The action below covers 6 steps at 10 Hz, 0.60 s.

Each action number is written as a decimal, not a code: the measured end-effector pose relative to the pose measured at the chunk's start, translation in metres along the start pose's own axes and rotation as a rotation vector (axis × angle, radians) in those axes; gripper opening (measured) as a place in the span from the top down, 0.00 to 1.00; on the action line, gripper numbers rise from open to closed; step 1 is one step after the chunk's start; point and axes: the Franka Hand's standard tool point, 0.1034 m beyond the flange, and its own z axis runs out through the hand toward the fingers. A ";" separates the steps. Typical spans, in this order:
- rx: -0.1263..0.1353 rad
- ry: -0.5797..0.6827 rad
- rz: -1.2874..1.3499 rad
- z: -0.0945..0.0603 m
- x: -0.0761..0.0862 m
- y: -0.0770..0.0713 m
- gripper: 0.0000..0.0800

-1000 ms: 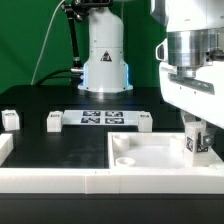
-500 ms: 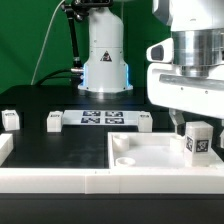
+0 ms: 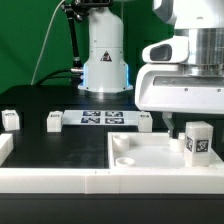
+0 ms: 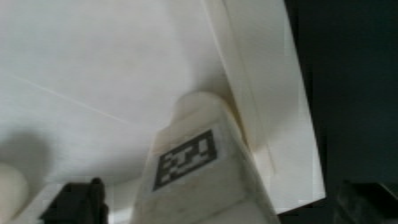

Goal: Assemble one leg

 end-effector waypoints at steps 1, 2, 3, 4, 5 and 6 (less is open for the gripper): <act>0.000 0.000 -0.074 0.000 0.000 0.000 0.19; 0.000 0.000 -0.126 0.000 0.001 0.002 0.19; -0.002 0.001 -0.206 0.000 0.001 0.003 0.19; -0.001 0.001 -0.190 0.000 0.001 0.003 0.19; -0.001 0.001 -0.179 0.000 0.001 0.003 0.34; -0.001 0.001 -0.149 0.000 0.001 0.003 0.57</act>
Offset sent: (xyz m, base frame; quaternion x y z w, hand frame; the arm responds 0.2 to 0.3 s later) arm 0.0000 0.0000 0.0000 0.0000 0.0000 0.0000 1.0000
